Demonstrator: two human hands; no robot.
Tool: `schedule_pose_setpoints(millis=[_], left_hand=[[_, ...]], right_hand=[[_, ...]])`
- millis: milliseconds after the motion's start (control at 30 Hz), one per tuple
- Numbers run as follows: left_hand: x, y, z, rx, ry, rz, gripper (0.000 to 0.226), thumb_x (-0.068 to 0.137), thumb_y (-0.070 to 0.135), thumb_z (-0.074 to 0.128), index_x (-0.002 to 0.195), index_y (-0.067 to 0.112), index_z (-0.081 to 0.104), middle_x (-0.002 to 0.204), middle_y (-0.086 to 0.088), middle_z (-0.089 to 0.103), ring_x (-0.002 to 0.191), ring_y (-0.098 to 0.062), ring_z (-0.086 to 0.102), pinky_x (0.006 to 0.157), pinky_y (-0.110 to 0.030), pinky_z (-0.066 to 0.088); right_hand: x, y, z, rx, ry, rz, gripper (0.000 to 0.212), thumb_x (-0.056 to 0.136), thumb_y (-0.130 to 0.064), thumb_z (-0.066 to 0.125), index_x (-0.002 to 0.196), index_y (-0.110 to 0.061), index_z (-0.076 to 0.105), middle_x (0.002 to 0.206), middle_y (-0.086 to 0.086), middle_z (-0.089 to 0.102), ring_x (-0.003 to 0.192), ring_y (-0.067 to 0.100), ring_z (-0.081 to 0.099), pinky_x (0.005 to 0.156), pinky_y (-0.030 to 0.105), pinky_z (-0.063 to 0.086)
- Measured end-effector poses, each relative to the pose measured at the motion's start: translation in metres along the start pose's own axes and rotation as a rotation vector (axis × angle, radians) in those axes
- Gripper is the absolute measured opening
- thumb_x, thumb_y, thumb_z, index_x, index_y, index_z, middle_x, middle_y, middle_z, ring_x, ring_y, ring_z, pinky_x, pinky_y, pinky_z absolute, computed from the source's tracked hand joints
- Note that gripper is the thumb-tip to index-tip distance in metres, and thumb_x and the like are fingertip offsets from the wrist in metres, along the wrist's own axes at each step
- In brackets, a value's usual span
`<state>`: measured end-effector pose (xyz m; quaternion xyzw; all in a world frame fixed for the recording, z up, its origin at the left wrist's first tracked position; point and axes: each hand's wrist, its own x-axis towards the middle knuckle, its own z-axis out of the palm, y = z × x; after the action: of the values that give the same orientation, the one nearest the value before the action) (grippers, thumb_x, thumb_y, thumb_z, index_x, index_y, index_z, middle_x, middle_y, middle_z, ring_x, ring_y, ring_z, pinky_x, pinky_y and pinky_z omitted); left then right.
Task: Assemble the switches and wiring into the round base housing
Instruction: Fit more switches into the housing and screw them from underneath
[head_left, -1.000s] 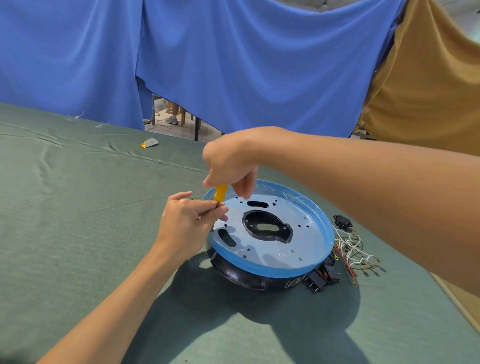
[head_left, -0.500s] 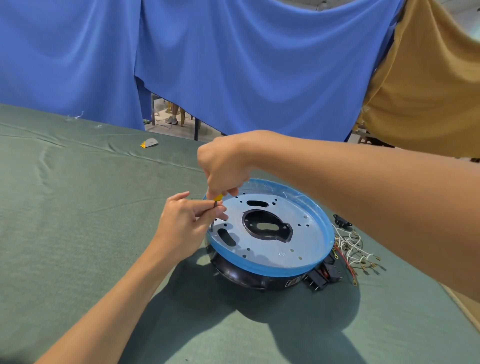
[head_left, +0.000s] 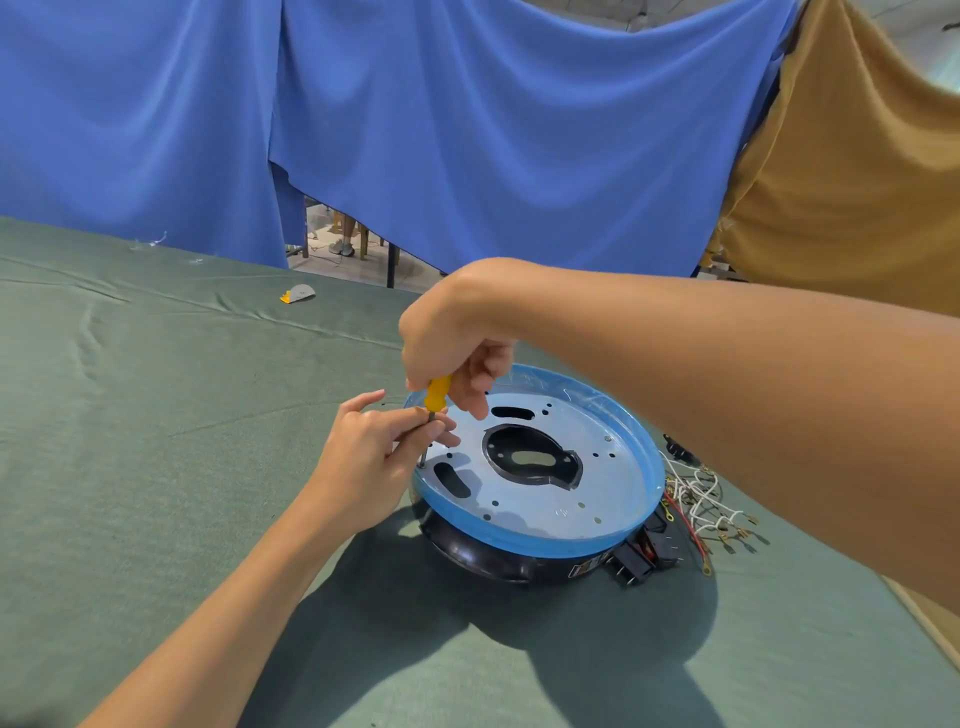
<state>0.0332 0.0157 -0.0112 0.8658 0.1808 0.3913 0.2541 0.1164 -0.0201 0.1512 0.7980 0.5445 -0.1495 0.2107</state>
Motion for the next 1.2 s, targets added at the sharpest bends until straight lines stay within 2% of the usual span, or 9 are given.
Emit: schedule_pose_setpoints(millis=[100,200,367,467,633,800,967,1067,1200], left_hand=[[0.002,-0.002,-0.001,-0.025,-0.002,-0.004,0.023,0.098,0.013,0.055,0.095,0.014,0.078,0.101,0.013,0.075,0.106,-0.002,0.065,0.113,-0.03,0.023],[0.002,-0.005,-0.002,-0.043,-0.007,-0.001,0.024,0.099,0.014,0.054,0.093,0.015,0.078,0.099,0.016,0.074,0.104,0.003,0.062,0.112,-0.027,0.022],[0.0,-0.003,0.002,-0.044,0.015,0.004,0.022,0.099,0.015,0.055,0.1,0.018,0.076,0.096,0.017,0.074,0.098,0.002,0.064,0.111,-0.028,0.022],[-0.001,-0.001,0.005,-0.039,0.047,0.019,0.019,0.097,0.016,0.057,0.106,0.018,0.075,0.094,0.013,0.076,0.091,-0.004,0.069,0.109,-0.03,0.025],[0.002,0.0,0.009,-0.065,0.101,-0.003,0.01,0.089,0.015,0.069,0.089,0.015,0.079,0.087,0.014,0.075,0.09,0.0,0.064,0.109,-0.033,0.028],[0.002,-0.001,0.006,-0.109,0.054,-0.03,0.015,0.092,0.017,0.065,0.087,0.019,0.079,0.085,0.008,0.077,0.09,-0.001,0.066,0.111,-0.026,0.025],[0.003,-0.002,0.004,-0.092,0.031,-0.02,0.016,0.092,0.017,0.065,0.084,0.018,0.079,0.088,0.014,0.076,0.091,-0.002,0.066,0.111,-0.026,0.025],[0.003,-0.001,0.005,-0.093,0.023,-0.01,0.016,0.093,0.018,0.064,0.088,0.019,0.079,0.09,0.013,0.076,0.09,-0.005,0.067,0.11,-0.024,0.024],[0.003,-0.002,0.007,-0.11,0.017,0.002,0.014,0.094,0.017,0.063,0.095,0.02,0.077,0.092,0.017,0.075,0.097,0.008,0.063,0.112,-0.029,0.024]], right_hand=[[-0.004,0.002,-0.002,-0.104,0.117,-0.103,0.039,0.093,-0.044,0.058,0.087,-0.006,0.063,0.072,0.007,0.073,0.056,0.016,0.067,0.051,0.023,0.054],[-0.006,0.005,-0.001,-0.286,0.225,-0.261,0.026,0.083,-0.038,0.073,0.078,-0.013,0.065,0.064,-0.004,0.067,0.056,0.014,0.063,0.048,0.021,0.049],[-0.001,0.011,0.009,-0.259,0.28,-0.277,0.029,0.082,-0.027,0.069,0.055,-0.018,0.059,0.051,-0.005,0.053,0.059,0.02,0.05,0.049,0.023,0.039],[-0.001,0.016,0.011,-0.081,0.187,-0.172,0.023,0.085,-0.026,0.065,0.066,-0.013,0.066,0.056,-0.003,0.055,0.051,0.018,0.042,0.044,0.02,0.035],[0.003,0.008,0.01,0.034,0.053,-0.029,0.028,0.094,-0.028,0.058,0.087,-0.004,0.069,0.057,0.0,0.042,0.038,0.015,0.024,0.039,0.019,0.023],[-0.009,0.008,0.009,-0.052,0.121,-0.139,0.022,0.087,-0.027,0.067,0.078,-0.007,0.065,0.064,0.002,0.066,0.049,0.018,0.05,0.044,0.02,0.038],[-0.012,0.004,0.01,-0.431,0.342,-0.343,0.028,0.077,-0.03,0.076,0.061,-0.02,0.055,0.048,-0.009,0.06,0.059,0.014,0.061,0.047,0.02,0.044],[-0.008,0.008,0.011,-0.392,0.317,-0.355,0.035,0.081,-0.024,0.069,0.053,-0.019,0.047,0.035,-0.009,0.051,0.056,0.015,0.057,0.049,0.024,0.044],[-0.002,0.011,0.014,-0.187,0.187,-0.259,0.027,0.087,-0.021,0.061,0.061,-0.013,0.059,0.056,-0.005,0.06,0.049,0.015,0.049,0.044,0.021,0.04]])
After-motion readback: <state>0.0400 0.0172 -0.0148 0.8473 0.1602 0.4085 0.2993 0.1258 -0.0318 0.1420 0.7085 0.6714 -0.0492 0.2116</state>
